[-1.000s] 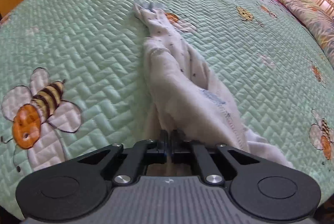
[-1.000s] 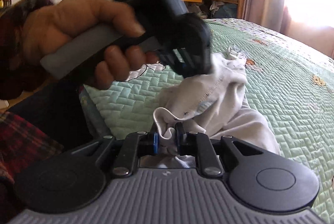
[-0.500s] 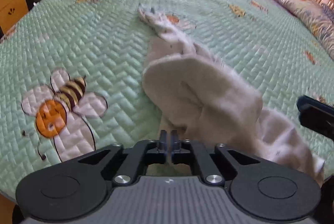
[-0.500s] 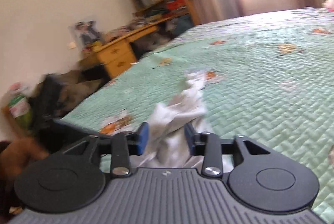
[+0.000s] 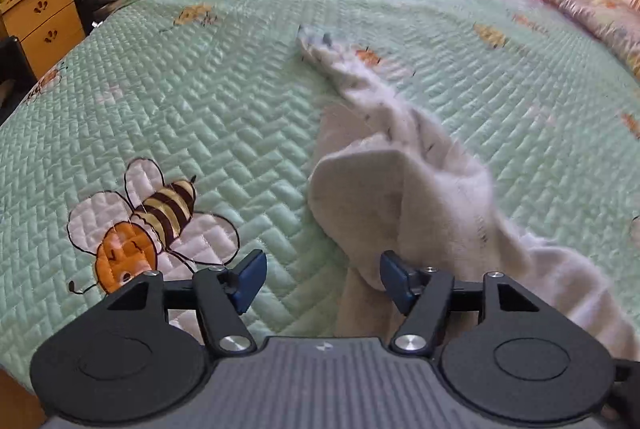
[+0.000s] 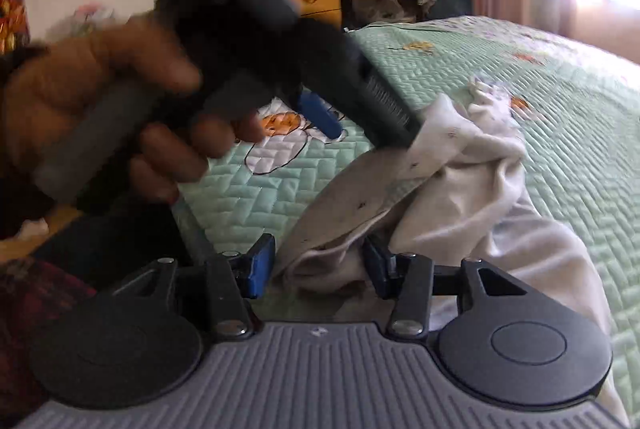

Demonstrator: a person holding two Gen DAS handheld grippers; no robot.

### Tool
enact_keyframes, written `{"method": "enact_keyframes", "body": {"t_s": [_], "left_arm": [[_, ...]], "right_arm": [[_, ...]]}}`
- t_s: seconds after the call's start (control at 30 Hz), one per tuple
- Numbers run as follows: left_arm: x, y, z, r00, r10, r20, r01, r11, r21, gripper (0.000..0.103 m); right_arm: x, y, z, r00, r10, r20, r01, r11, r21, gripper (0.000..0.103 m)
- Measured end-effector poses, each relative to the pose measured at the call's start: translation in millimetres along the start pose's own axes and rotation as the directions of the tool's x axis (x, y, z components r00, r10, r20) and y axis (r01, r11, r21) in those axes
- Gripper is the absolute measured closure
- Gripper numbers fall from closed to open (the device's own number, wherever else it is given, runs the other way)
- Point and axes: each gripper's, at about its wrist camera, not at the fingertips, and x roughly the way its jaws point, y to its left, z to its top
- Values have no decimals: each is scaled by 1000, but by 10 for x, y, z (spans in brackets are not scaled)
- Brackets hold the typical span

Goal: Fold clothes

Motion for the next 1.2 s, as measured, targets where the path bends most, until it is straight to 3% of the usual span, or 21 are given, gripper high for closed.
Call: {"method": "enact_keyframes", "body": {"t_s": [0.03, 0.07, 0.23, 0.37, 0.5, 0.63, 0.73, 0.8, 1.07, 1.13, 1.2], "left_arm": [[41, 17, -21, 1000, -16, -16, 16, 1000, -10, 69], [78, 34, -42, 999, -33, -32, 32, 999, -21, 83], [28, -73, -168, 1000, -11, -11, 12, 997, 70, 98], [-27, -154, -255, 1000, -2, -5, 2, 993, 114, 100], [-58, -107, -276, 1000, -12, -14, 13, 995, 100, 99], [-81, -102, -313, 1000, -8, -12, 9, 994, 112, 97], [-83, -95, -341, 1000, -11, -10, 13, 993, 121, 96], [-81, -79, -343, 1000, -18, -8, 19, 993, 116, 96], [-90, -104, -392, 1000, -19, 3, 19, 990, 141, 95], [-101, -74, -394, 1000, -26, -2, 26, 991, 130, 91], [-110, -31, -394, 1000, -29, -8, 30, 993, 117, 85]], "right_arm": [[-14, 8, -19, 1000, 9, -1, -9, 1000, 6, 52], [-82, -79, 19, 1000, 14, 19, -15, 998, 67, 51], [-458, -646, 136, 985, -72, 158, 6, 924, 382, 49], [-383, -974, 275, 982, -110, 156, 6, 834, 551, 49], [-3, -1118, 458, 991, -59, 121, -27, 794, 608, 49], [262, -1294, 342, 994, 27, 105, -100, 597, 796, 49], [375, -1356, 281, 997, 15, 72, -69, 522, 850, 50], [240, -1262, 120, 998, -12, 63, -50, 482, 875, 51], [530, -1351, 124, 998, -18, 57, -45, 399, 916, 53], [563, -1356, 117, 998, -34, 52, -34, 408, 912, 66], [564, -1345, 95, 997, -46, 59, -34, 421, 907, 89]]}}
